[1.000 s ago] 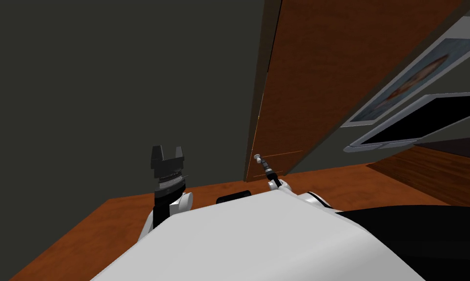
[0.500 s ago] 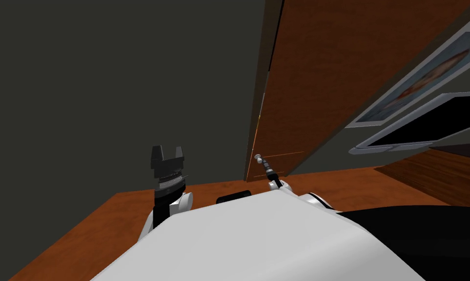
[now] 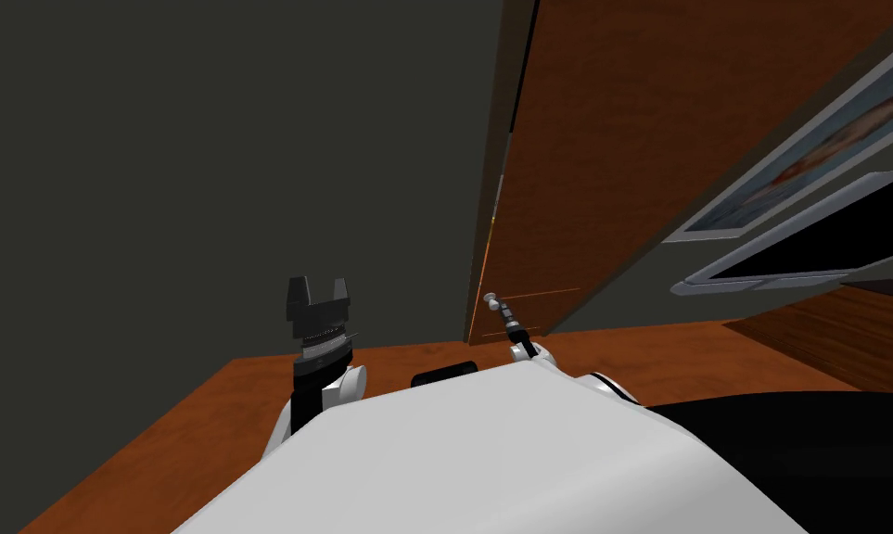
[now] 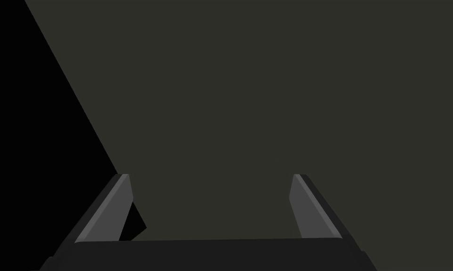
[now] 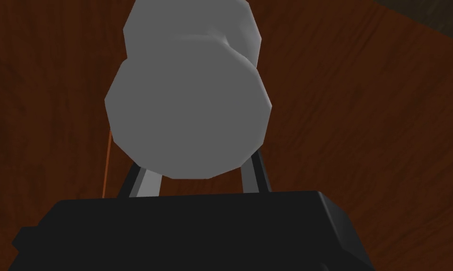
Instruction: Pull the door open
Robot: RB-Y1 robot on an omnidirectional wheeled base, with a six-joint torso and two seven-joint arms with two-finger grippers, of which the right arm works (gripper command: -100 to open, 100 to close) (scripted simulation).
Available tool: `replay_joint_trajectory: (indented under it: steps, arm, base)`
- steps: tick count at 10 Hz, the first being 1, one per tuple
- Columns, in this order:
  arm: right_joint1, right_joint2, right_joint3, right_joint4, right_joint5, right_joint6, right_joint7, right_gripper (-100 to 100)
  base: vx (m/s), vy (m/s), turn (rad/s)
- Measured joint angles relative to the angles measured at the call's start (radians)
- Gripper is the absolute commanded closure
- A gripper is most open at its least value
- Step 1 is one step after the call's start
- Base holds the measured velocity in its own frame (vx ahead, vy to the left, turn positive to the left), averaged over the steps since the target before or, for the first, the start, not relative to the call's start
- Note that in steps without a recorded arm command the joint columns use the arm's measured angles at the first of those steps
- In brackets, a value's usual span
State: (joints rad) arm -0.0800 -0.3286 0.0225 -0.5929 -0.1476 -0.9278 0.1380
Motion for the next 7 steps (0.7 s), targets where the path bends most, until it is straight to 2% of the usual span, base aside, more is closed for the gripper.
replay_joint_trajectory:
  steps: [1,2,5,6,7]
  arm:
    - [-0.016,-0.001,0.001,0.03,-0.005,-0.01,-0.02,100]
    - [0.002,-0.002,-0.001,0.004,-0.016,-0.003,-0.042,100]
    - [0.013,0.002,0.002,-0.01,-0.022,0.004,-0.066,100]
    - [-0.013,0.003,0.002,0.029,-0.022,-0.007,-0.067,100]
    - [-0.011,0.0,0.002,0.027,-0.031,-0.003,-0.087,100]
  base:
    - [-0.052,-0.031,0.124]
    - [-0.04,-0.033,0.061]
    - [-0.004,0.002,-0.018]
    - [-0.035,-0.008,0.084]
    - [-0.072,-0.042,0.187]
